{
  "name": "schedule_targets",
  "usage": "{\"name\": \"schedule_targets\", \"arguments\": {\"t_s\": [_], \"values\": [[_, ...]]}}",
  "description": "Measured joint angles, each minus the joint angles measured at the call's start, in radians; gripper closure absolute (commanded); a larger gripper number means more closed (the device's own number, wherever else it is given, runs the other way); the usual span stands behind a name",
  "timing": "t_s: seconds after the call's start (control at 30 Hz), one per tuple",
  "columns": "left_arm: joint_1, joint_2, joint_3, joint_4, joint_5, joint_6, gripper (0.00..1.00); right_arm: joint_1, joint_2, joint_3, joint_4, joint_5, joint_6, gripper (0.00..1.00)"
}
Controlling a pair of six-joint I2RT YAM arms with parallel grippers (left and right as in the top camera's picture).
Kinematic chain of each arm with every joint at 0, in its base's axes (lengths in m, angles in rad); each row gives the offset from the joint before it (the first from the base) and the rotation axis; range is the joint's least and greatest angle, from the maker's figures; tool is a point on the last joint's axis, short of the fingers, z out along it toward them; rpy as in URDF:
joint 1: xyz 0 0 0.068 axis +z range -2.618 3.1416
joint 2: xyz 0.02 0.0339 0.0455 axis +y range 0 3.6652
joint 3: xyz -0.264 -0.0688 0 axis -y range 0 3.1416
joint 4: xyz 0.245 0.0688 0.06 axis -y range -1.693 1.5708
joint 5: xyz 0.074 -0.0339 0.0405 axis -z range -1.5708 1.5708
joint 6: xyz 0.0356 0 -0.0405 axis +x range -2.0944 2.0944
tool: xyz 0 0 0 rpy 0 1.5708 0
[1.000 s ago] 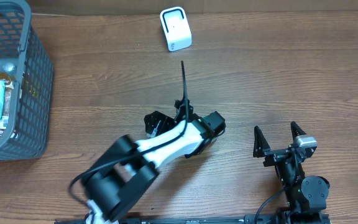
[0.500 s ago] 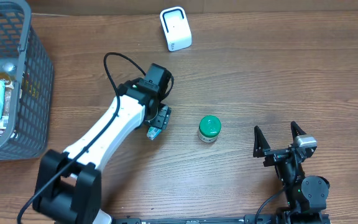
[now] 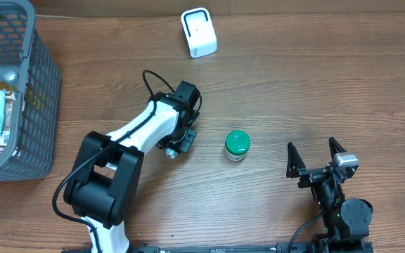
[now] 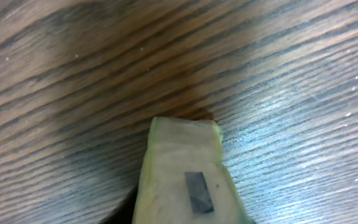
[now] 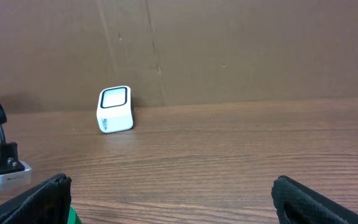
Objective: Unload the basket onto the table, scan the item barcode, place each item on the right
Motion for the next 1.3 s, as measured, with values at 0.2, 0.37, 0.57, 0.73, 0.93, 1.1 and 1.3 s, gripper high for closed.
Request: {"name": "schedule_targets", "arguments": {"t_s": [0.2, 0.37, 0.57, 0.73, 0.93, 1.1, 1.3], "values": [[0.000, 0.000, 0.000, 0.007, 0.001, -0.029, 0.51, 0.000, 0.000, 0.000, 0.000, 0.000, 0.001, 0.00], [0.000, 0.000, 0.000, 0.019, 0.001, -0.059, 0.61, 0.000, 0.000, 0.000, 0.000, 0.000, 0.000, 0.00], [0.000, 0.000, 0.000, 0.024, 0.013, -0.082, 0.74, 0.000, 0.000, 0.000, 0.000, 0.000, 0.001, 0.00], [0.000, 0.000, 0.000, 0.026, 0.031, -0.085, 0.74, 0.000, 0.000, 0.000, 0.001, 0.000, 0.000, 0.00], [0.000, 0.000, 0.000, 0.030, 0.040, -0.085, 0.64, 0.000, 0.000, 0.000, 0.000, 0.000, 0.000, 0.00], [0.000, 0.000, 0.000, 0.037, 0.045, -0.089, 0.77, 0.000, 0.000, 0.000, 0.000, 0.000, 0.000, 0.00], [0.000, 0.000, 0.000, 0.049, 0.052, -0.162, 0.86, 0.000, 0.000, 0.000, 0.000, 0.000, 0.000, 0.00]]}}
